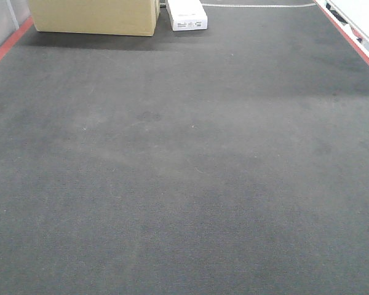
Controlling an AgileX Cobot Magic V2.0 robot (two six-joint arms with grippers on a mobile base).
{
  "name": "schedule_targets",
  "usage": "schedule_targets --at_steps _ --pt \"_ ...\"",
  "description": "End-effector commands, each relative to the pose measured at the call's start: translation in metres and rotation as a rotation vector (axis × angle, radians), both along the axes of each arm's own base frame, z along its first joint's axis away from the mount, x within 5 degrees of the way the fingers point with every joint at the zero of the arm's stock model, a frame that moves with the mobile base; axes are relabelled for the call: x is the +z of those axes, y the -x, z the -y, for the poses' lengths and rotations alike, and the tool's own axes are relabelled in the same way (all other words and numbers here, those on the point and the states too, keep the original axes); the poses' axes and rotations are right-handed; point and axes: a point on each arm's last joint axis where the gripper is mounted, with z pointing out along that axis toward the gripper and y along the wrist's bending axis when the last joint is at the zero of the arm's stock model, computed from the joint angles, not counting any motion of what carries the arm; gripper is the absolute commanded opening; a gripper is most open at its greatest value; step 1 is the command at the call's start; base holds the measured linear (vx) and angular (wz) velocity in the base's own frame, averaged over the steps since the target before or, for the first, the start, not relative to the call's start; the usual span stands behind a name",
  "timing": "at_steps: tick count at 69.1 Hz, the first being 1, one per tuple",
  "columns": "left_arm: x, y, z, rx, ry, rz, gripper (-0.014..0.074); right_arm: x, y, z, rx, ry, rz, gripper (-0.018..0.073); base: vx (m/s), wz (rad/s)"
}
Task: Move and align brake pads A on conveyor
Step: 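Turn and stop facing the dark grey conveyor belt, then lower the left gripper with its brake pad onto the belt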
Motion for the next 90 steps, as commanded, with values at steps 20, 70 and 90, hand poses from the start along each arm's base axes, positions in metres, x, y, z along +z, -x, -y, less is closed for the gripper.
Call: schedule_targets --at_steps 20,70,90 --pt "0.019 -0.001 0.0 0.003 0.036 0.118 0.0094 0.017 -0.001 -0.001 0.011 -0.004 0.118 -0.0005 0.0 0.0" --pt "0.025 -0.019 0.003 -0.003 0.023 0.062 0.0094 0.018 -0.001 -0.001 0.011 -0.004 0.119 -0.0005 0.0 0.0" --pt "0.039 -0.091 0.023 -0.141 -0.029 -0.204 0.0094 0.018 -0.001 -0.001 0.011 -0.004 0.119 -0.0005 0.0 0.0"
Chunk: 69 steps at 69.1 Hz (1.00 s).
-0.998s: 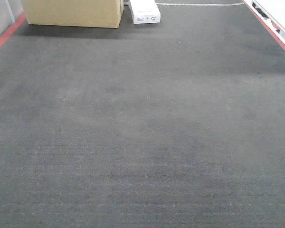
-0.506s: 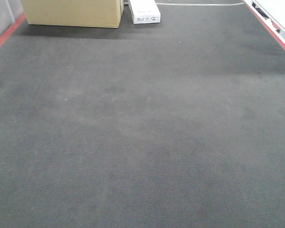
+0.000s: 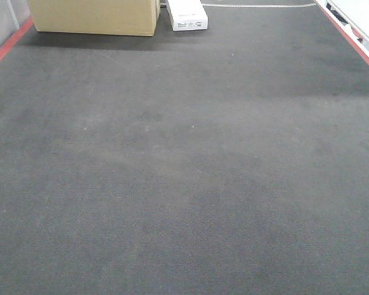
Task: Move and align brake pads A on conveyor
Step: 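Lower the left gripper with its brake pad onto the belt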
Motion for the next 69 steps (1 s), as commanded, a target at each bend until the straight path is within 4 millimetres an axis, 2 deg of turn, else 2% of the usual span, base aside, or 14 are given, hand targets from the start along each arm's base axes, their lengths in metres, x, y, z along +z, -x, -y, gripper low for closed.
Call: schedule_targets --at_steps 1,14,23,35,49,60,69 --pt "0.021 -0.03 0.008 -0.048 0.016 0.023 0.0094 0.018 -0.001 -0.001 0.011 -0.004 0.119 -0.0005 0.0 0.0" --pt "0.016 -0.077 0.035 -0.246 0.033 -0.156 0.0094 0.018 -0.001 -0.001 0.011 -0.004 0.119 -0.0005 0.0 0.0" --pt "0.015 -0.099 0.055 -0.351 0.063 -0.17 0.0094 0.017 -0.001 -0.001 0.011 -0.004 0.118 -0.0005 0.0 0.0" --pt "0.002 -0.126 0.084 -0.436 0.09 -0.274 0.0094 0.017 -0.001 -0.001 0.011 -0.004 0.118 -0.0005 0.0 0.0" --pt "-0.02 -0.165 0.096 -0.255 0.105 -0.499 0.0094 0.017 -0.001 -0.001 0.011 -0.004 0.118 -0.0005 0.0 0.0" --pt "-0.037 -0.19 0.098 -0.011 0.037 -0.631 0.0099 0.017 -0.001 -0.001 0.011 -0.004 0.118 -0.0005 0.0 0.0" --pt "-0.053 -0.206 0.094 0.253 0.125 -0.676 0.0112 0.017 -0.001 -0.001 0.011 -0.004 0.118 -0.0005 0.0 0.0"
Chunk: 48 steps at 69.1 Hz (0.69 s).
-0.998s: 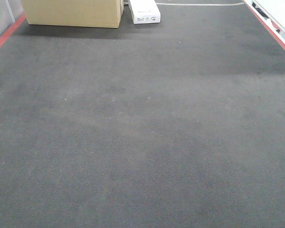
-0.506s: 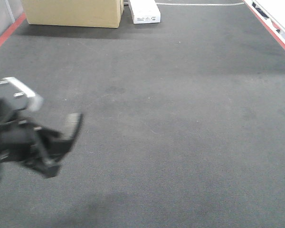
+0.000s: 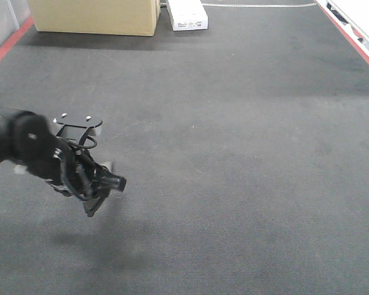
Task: Move and align brake pads A on conveyor
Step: 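Lower the left gripper with its brake pad onto the belt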
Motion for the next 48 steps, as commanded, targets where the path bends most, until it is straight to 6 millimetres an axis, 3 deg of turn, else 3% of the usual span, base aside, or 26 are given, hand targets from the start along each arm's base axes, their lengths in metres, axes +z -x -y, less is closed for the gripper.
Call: schedule_targets --at_steps 1,6,20,30,48 --pt "0.012 -0.013 -0.001 0.222 0.039 0.066 0.0113 0.017 -0.001 -0.001 0.011 -0.004 0.118 -0.0005 0.0 0.0" --pt "0.003 -0.016 0.001 0.297 0.062 0.04 0.0118 0.017 -0.001 -0.001 0.011 -0.004 0.118 -0.0005 0.0 0.0" --pt "-0.02 -0.019 0.01 0.265 0.023 -0.011 0.0127 0.017 -0.001 -0.001 0.011 -0.004 0.118 -0.0005 0.0 0.0" --pt "-0.026 -0.02 0.015 0.177 -0.001 0.009 0.015 0.018 -0.001 -0.001 0.011 -0.004 0.119 -0.0005 0.0 0.0" --pt "-0.026 -0.017 0.016 0.155 -0.023 -0.015 0.0312 0.018 -0.001 -0.001 0.011 -0.004 0.119 -0.0005 0.0 0.0"
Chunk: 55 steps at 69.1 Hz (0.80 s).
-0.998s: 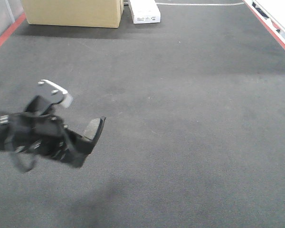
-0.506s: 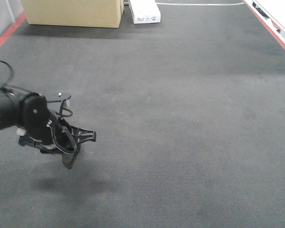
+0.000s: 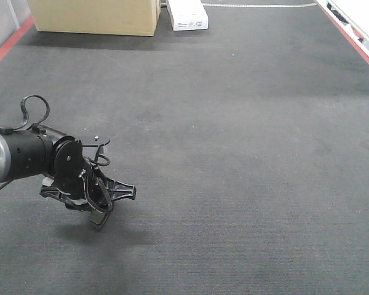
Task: Move and align brake pads A on conveyor
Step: 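Lower the left gripper with its brake pad onto the belt, then open the left gripper to release the pad and lift away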
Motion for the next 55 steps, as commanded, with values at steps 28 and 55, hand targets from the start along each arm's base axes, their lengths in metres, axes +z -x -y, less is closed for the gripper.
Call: schedule_targets --at_steps 28,55 --pt "0.068 0.012 0.0 -0.028 0.076 0.22 0.0494 0.018 -0.001 -0.001 0.011 -0.004 0.119 -0.0005 0.0 0.0" --pt "0.115 0.111 -0.04 -0.115 0.126 0.526 0.0327 0.018 -0.001 -0.001 0.011 -0.004 0.119 -0.0005 0.0 0.0"
